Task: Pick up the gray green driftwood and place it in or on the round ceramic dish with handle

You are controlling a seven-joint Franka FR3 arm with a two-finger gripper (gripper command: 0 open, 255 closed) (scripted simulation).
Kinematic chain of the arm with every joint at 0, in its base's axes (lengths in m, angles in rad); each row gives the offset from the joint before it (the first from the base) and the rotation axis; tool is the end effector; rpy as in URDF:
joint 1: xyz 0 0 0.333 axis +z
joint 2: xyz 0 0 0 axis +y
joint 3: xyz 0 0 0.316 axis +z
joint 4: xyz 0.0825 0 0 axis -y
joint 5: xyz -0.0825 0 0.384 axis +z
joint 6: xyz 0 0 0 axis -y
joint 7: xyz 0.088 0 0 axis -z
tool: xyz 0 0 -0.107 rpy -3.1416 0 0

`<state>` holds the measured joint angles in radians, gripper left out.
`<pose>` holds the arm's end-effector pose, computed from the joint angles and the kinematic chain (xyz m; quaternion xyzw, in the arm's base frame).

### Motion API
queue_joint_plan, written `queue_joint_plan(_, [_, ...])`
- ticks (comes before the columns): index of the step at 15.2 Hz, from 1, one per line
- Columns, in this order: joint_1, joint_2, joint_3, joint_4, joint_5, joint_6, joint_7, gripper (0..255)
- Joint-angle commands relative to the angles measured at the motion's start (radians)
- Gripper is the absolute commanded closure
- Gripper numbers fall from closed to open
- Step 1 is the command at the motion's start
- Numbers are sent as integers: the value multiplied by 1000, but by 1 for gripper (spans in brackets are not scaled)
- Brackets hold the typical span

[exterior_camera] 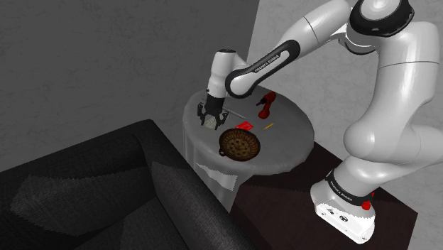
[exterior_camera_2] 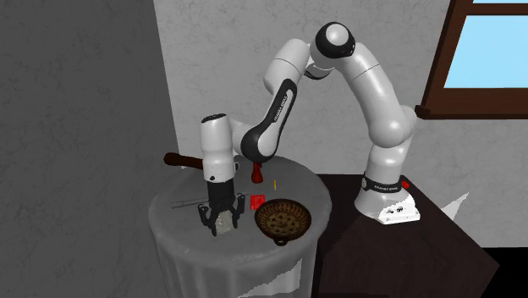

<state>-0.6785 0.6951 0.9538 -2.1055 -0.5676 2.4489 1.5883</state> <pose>0.5523 0.1557 0.2125 -0.8791 0.4661 0.0680 0.0733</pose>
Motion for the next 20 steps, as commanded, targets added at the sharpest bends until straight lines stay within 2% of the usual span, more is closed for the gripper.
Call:
queue_joint_plan(1, [1, 3, -2, -1, -1, 3, 1, 255])
queue_joint_plan(20, [-177, -150, 232, 12, 168, -169, -73, 255])
